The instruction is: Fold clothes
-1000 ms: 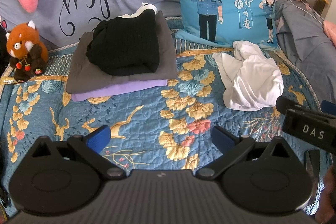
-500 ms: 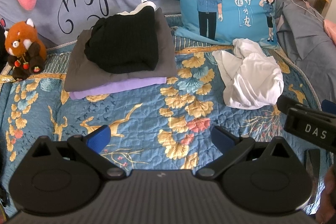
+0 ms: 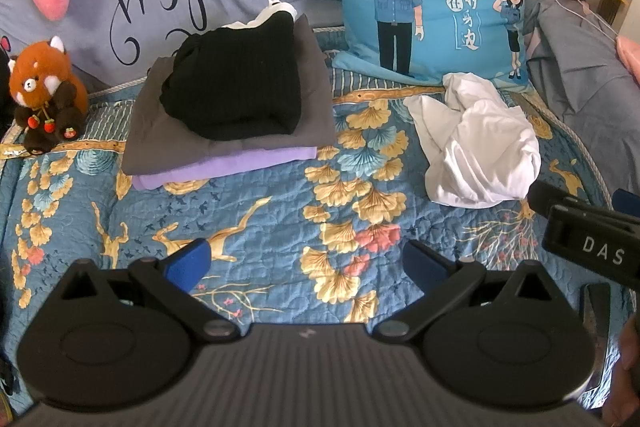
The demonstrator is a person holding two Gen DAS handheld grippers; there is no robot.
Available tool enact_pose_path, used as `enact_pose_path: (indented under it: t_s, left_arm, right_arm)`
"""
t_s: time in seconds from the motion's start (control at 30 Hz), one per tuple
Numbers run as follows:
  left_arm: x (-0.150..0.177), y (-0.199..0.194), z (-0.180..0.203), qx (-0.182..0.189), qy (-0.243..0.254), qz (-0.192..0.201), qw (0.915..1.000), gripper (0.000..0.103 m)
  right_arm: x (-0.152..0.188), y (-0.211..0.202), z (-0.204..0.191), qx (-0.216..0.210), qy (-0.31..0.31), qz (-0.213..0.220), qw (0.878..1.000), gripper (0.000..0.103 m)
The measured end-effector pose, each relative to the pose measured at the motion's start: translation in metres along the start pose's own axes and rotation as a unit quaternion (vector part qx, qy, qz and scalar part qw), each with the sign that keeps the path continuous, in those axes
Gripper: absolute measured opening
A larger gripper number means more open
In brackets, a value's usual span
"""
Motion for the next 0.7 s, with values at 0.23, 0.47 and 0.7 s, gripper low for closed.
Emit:
enact_pose_path:
  t_s: [0.23, 0.47, 0.7]
  left_arm:
    - [-0.001, 0.013, 0.001, 0.07, -0.069, 0.062, 0.9932, 0.103]
    - [0.01, 0.056, 0.018, 0.175, -0.109, 0.128, 0.9702, 0.103]
    - [0.004, 0.108, 0.061, 0.131, 0.012, 0.163, 0.978, 0.103]
  right_arm:
    - [0.004, 0.008, 0.015, -0.025, -0.015, 0.041, 0.999, 0.103]
    - [0.016, 0.056, 0.059, -0.038, 0.021, 0.041, 0.998, 0.103]
    - [0.022, 0.095, 0.069, -0.058, 0.019, 0.026, 0.998, 0.096]
Point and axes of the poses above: each gripper's, at about its wrist camera, not at the fingertips, and y roughly the way its jaws point, z to its right, x to its underside, the point moved 6 cm from there along y, roughly the way its jaws point, and after that the axes turned 5 degrees about x, right-handed, at the moved point
